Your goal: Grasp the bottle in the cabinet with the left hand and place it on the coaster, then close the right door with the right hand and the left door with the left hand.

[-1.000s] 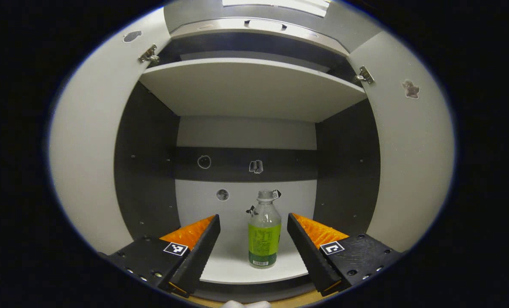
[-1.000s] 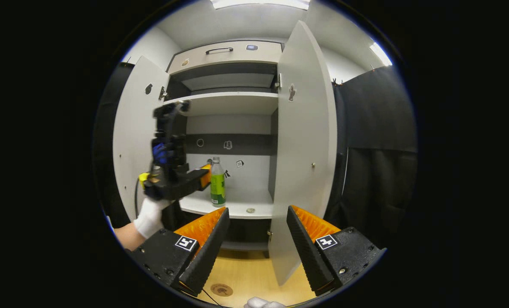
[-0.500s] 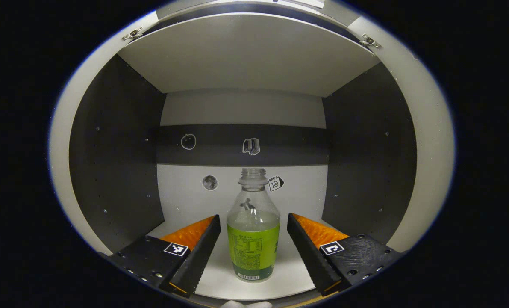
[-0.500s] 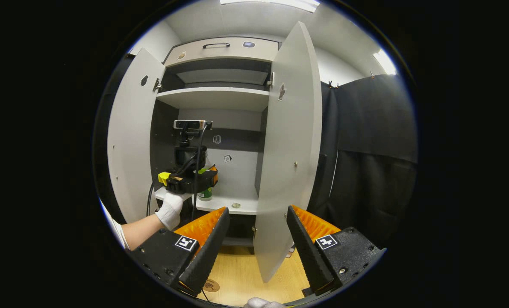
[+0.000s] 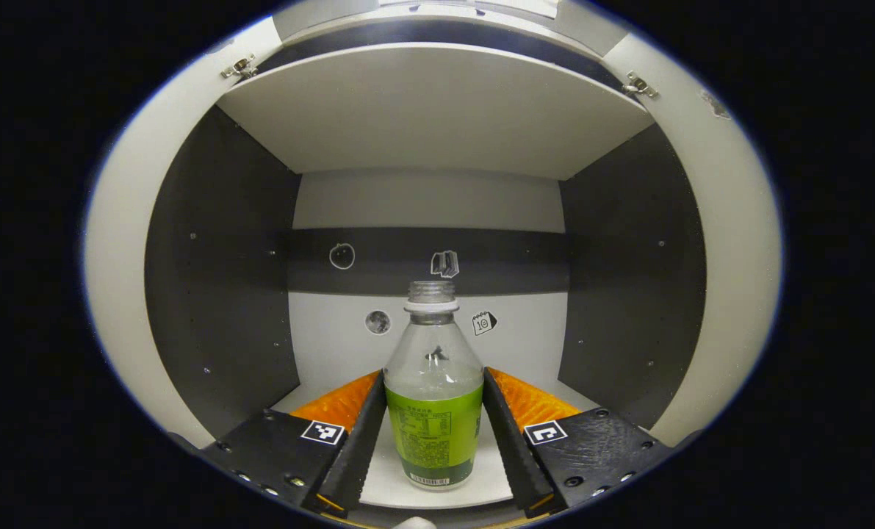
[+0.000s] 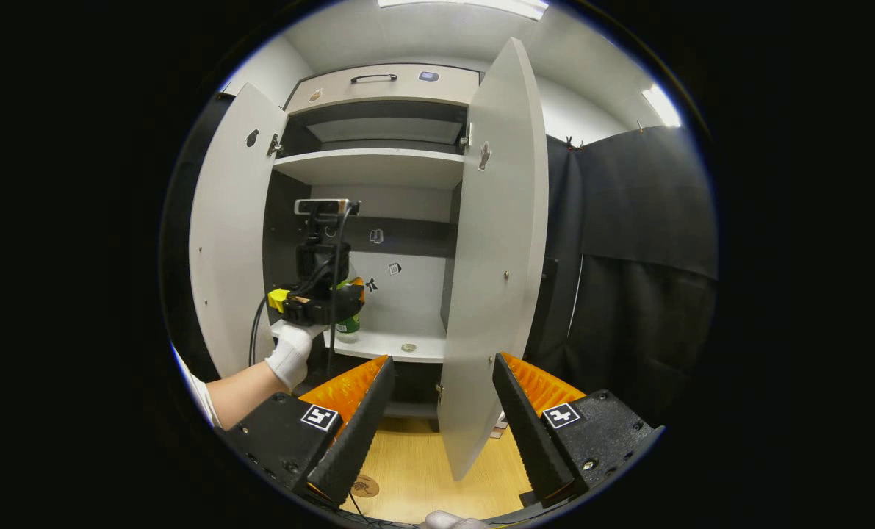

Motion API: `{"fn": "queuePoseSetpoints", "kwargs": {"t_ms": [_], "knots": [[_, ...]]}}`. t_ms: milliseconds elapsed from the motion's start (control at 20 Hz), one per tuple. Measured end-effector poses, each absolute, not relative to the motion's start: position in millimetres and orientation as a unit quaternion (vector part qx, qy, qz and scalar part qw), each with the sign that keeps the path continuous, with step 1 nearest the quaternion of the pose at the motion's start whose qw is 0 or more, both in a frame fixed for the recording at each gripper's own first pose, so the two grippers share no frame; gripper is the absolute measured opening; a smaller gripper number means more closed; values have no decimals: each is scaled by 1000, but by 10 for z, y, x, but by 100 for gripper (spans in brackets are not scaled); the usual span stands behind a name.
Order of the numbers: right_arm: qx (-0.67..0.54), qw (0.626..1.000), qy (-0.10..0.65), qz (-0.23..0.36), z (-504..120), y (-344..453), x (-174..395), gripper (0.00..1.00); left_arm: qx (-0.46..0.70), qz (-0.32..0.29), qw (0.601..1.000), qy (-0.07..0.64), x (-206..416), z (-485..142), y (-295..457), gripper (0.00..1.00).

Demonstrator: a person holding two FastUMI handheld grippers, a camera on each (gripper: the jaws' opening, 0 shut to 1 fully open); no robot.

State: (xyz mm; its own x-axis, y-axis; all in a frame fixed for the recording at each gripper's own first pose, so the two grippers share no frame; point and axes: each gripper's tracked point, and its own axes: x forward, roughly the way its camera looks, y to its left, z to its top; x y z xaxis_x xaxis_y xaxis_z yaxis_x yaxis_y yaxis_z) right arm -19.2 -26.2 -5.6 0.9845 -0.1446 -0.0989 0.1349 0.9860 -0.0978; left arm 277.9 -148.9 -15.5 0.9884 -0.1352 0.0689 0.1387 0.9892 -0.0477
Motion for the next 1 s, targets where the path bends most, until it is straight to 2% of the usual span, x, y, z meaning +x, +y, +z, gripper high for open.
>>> {"fn": "queuePoseSetpoints", "kwargs": {"t_ms": [200,450,750,1000], "knots": [[-36,996,62,-57,-154,-215,-281,83,-39,-94,994,-40,2154,-174,-1498,73],[-28,996,69,-57,-286,-267,-378,83,-51,-136,988,-43,1443,-618,-1594,73],[-20,992,103,-70,-546,-461,-426,83,-10,-187,981,-56,792,-1320,-1772,73],[-28,987,129,-87,-716,-633,-521,83,-37,-228,973,3,370,-2099,-1948,73]]}}
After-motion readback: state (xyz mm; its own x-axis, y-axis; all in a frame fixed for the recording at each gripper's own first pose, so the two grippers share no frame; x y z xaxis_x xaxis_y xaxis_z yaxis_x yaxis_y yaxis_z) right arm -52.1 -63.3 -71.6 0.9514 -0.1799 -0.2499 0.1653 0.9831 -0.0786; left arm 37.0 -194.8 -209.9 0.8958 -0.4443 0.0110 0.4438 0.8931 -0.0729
